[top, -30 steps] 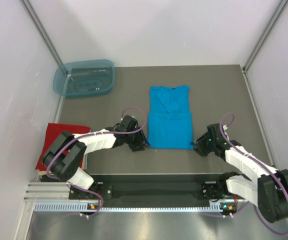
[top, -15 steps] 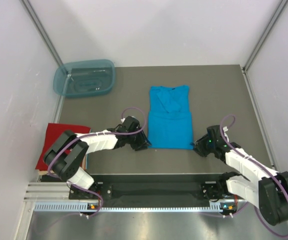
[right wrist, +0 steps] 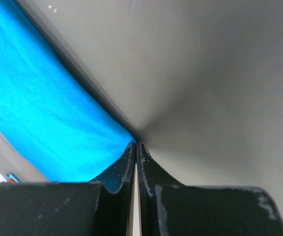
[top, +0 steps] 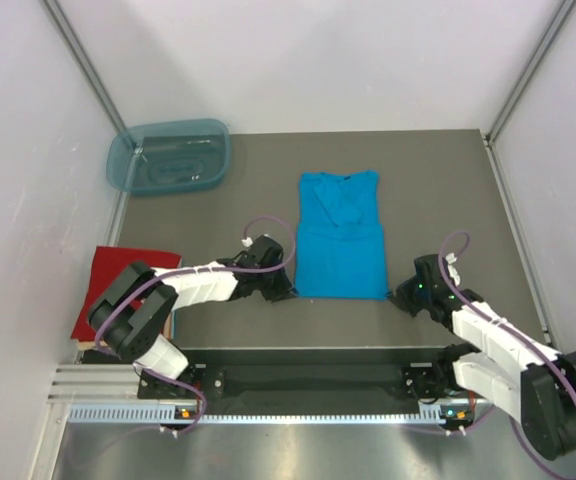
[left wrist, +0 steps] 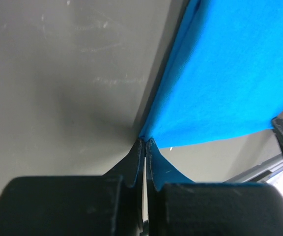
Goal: Fold and stack the t-shirts
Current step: Fold the tshirt
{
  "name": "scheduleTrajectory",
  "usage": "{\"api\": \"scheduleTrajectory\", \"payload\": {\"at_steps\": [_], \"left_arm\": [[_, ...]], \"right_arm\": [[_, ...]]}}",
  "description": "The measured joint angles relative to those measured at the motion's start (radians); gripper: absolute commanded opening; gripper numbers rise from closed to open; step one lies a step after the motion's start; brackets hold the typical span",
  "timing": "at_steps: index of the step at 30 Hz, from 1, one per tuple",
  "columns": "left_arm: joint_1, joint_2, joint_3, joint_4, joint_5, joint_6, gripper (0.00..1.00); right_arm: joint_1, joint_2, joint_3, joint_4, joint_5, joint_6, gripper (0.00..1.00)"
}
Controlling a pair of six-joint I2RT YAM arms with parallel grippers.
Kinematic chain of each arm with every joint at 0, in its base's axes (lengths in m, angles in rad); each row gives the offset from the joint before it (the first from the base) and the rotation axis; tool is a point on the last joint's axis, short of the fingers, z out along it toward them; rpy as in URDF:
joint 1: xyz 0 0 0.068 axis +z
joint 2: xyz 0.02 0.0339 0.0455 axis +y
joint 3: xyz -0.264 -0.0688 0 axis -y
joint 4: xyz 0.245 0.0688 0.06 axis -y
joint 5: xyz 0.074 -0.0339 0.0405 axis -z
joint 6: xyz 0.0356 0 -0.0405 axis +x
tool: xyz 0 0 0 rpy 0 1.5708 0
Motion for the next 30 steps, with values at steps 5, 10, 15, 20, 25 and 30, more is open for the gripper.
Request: {"api": "scheduleTrajectory", "payload": {"at_steps": [5, 10, 15, 20, 25, 30], "left_arm": [[-0.03, -0.055, -0.002, -0.061, -0.025, 0.002, 0.0], [-0.055, -0.15, -0.035, -0.084, -0.025, -0.006, 0.0], [-0.105, -0.208, -0.068, -0.1, -0.033, -0.027, 0.0], [-0.151, -0.262, -0.087, -0.123, -0.041, -0.051, 0.0], [-0.158, -0.296, -0.08, -0.152, -0.057, -0.052, 0.0], [-0.158, -0.293, -0.014, -0.219, -0.091, -0.033, 0.0]], "right_arm": [[0.013, -0.072, 0.0, -0.055, 0.009, -0.058, 0.0], [0.033, -0.159, 0.0, -0.119, 0.015, -0.095, 0.0], [0.059, -0.268, -0.011, -0.186, 0.019, -0.106, 0.0], [0.069, -0.388, -0.019, -0.267, 0.023, -0.116, 0.0], [0.073, -0.431, -0.015, -0.311, 0.022, -0.136, 0.0], [0.076, -0.389, 0.048, -0.336, 0.029, -0.161, 0.0]]}}
